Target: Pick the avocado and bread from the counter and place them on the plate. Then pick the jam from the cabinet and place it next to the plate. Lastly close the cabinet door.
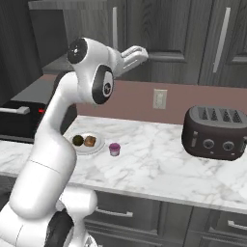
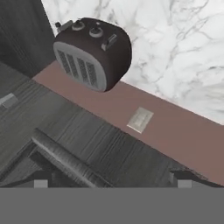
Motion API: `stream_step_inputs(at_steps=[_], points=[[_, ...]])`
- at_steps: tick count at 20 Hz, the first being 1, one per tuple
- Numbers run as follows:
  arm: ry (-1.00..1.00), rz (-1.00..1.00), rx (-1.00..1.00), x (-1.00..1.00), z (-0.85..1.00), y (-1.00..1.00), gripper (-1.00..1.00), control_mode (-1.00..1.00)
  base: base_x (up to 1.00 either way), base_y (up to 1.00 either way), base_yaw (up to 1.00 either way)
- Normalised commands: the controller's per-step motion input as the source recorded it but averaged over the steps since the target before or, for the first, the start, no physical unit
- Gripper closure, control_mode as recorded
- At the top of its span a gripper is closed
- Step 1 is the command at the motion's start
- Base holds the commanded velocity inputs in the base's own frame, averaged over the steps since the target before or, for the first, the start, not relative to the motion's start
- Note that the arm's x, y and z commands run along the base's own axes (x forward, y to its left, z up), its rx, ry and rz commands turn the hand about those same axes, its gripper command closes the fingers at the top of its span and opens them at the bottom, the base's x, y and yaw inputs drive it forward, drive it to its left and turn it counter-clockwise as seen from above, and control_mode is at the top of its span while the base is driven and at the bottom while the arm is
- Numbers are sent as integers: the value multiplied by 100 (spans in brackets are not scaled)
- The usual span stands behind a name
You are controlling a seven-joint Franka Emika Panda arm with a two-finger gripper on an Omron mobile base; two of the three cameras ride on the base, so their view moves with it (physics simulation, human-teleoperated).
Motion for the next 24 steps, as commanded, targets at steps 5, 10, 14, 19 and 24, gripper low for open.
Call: stream_step_inputs(at_steps=[5, 10, 14, 19, 24], points=[[-17, 16, -15, -70, -10, 24, -100, -100, 0, 0, 0], [-14, 13, -8, -70, 1, 35, -100, -100, 0, 0, 0], [-11, 13, -6, -72, 2, 44, -100, -100, 0, 0, 0], [-3, 12, -3, -59, 6, 46, -100, -100, 0, 0, 0], [0, 9, -6, -48, 4, 47, -100, -100, 0, 0, 0]])
